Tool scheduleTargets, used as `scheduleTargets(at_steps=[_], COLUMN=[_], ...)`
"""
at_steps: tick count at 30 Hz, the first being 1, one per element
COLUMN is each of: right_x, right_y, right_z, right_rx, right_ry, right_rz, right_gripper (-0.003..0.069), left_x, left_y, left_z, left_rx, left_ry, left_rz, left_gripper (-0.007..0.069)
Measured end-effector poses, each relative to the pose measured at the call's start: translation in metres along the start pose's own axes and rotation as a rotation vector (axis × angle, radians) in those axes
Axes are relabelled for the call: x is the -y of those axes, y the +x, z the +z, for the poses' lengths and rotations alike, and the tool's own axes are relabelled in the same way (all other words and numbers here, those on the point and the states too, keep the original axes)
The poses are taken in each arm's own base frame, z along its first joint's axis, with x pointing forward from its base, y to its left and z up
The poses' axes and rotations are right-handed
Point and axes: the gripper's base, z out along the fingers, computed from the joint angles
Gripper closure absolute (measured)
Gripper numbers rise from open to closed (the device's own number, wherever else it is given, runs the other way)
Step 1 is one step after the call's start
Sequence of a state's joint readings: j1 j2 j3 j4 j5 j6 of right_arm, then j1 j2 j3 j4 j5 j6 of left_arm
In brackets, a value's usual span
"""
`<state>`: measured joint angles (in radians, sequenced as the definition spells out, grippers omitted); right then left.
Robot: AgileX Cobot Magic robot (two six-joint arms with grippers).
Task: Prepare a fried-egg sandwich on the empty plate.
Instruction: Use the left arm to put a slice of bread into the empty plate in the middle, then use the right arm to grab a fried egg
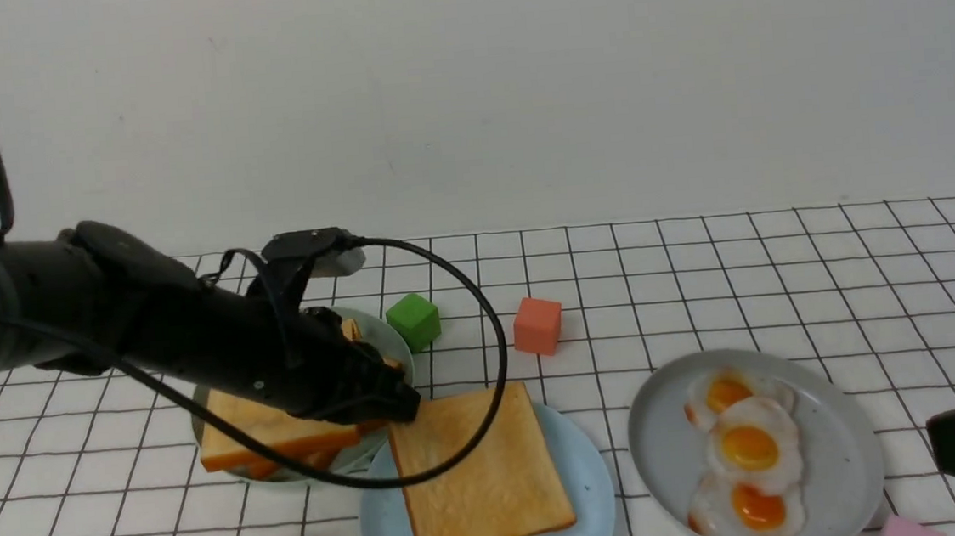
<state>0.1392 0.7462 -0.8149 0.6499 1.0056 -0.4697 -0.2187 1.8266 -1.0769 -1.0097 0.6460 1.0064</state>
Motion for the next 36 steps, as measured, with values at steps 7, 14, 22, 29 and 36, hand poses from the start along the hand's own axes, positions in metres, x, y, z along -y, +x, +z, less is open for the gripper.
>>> scheduleTargets(at_steps=[7, 14, 22, 29, 36], right_x=[0.000, -0.002, 0.022, 0.067, 0.116], right_y=[0.001, -0.003, -0.019, -0.013, 0.004], right_z=[0.000, 0.000, 0.024, 0.084, 0.142], right_rx=[-0.007, 0.029, 0.079, -0.159, -0.299], right_ry=[-0.003, -0.021, 0.063, 0.183, 0.224], right_rz=[0.000, 0.029, 0.225, 0.407, 0.581], right_gripper=[0.0364, 0.0364, 0.0364, 0.0361, 0.0333], left_x=[0.000, 0.014, 0.068, 0.118, 0.139], left_y=[-0.001, -0.013, -0.041, -0.003, 0.064], left_z=[0.005, -0.026, -0.134, -0.207, -0.209], left_rx=[0.013, 0.071, 0.225, 0.265, 0.225], left_ry=[-0.036, -0.072, -0.087, -0.063, 0.081], left_rz=[-0.025, 0.015, 0.060, 0.077, 0.094], left_gripper=[0.0365, -0.0001, 0.0052, 0.0487, 0.0638])
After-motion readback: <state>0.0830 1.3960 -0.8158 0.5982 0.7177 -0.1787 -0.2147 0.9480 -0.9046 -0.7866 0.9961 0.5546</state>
